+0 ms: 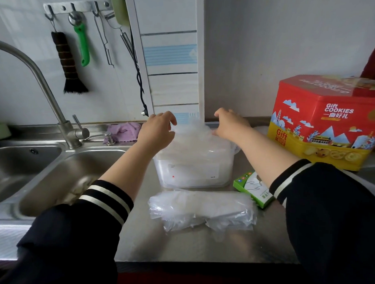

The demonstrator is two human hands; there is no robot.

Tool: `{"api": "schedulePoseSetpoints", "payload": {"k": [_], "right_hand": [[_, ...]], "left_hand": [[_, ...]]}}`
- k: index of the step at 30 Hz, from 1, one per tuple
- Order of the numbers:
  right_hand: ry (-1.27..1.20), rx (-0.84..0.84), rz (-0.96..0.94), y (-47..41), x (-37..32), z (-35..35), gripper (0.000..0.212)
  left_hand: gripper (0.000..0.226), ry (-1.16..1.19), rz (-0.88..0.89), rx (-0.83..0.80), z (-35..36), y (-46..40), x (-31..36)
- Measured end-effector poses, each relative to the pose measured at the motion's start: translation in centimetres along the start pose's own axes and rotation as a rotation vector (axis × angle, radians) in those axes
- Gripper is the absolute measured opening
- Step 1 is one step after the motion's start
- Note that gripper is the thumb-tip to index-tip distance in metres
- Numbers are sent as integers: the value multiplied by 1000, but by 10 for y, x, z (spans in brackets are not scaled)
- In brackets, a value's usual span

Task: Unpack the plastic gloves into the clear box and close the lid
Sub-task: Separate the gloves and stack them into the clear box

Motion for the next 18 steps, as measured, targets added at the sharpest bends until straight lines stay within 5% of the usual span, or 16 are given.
{"api": "schedulePoseSetpoints", "payload": {"k": [5, 8, 10, 15, 18], "right_hand": [[-160, 8, 11, 15, 25, -13, 52], [-376, 237, -190, 54, 9, -37, 36], [-555, 245, -350, 90, -8, -35, 19], [-351, -292, -356, 158, -10, 44, 32], [-200, -373, -338, 169, 13, 76, 32]], "left_hand": [[15, 123, 17, 62, -15, 19, 7], [8, 231, 32, 318, -45, 53, 24], [9, 319, 82, 371, -49, 81, 41], [15, 443, 117, 103, 10, 135, 65], [17, 488, 120, -83, 49, 158, 70]]}}
Point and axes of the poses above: each hand's wrist, its own y-axis away from the middle knuckle, its own z-axis out of the palm, x = y × z, the point moved 9 cm from there along -y, towards the middle knuckle, and after that the axes turned 8 degrees about -y, right-handed, at the moved point
